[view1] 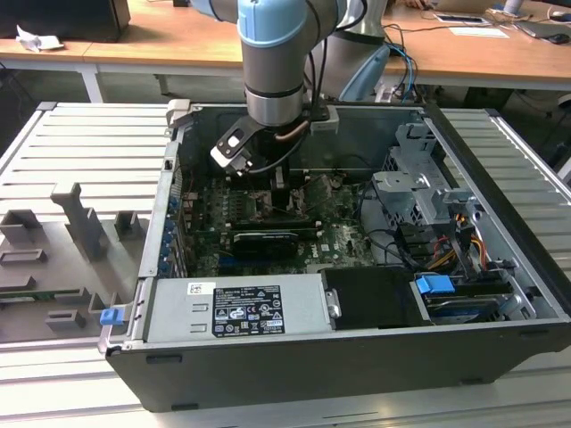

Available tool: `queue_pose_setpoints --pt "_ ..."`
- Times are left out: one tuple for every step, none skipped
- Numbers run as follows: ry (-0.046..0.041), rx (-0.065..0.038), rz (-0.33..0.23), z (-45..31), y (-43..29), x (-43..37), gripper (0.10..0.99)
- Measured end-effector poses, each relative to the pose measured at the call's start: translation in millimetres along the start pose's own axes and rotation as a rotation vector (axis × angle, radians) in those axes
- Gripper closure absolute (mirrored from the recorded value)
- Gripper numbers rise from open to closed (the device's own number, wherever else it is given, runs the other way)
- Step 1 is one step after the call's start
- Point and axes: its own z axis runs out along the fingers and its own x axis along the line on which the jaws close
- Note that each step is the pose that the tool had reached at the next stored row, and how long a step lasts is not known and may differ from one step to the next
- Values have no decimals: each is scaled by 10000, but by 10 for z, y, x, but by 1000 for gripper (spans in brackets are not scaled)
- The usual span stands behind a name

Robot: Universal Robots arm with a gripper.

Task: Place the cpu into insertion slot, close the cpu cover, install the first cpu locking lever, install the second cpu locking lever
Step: 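Place the cpu into insertion slot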

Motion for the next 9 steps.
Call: queue_pose_setpoints --pt "-1 0 0 6 -2 0 561" --pt "-1 0 1 9 -4 0 561" --pt "0 0 0 16 -4 1 561" --pt "1 -1 -1 23 -5 1 561" --pt "-2 0 0 35 -6 2 561" --pt "-6 1 -1 42 -7 3 561" --pt "-7 1 0 42 -7 3 561" --pt "-5 0 0 43 -7 3 561" --pt "-5 0 0 44 -7 3 561"
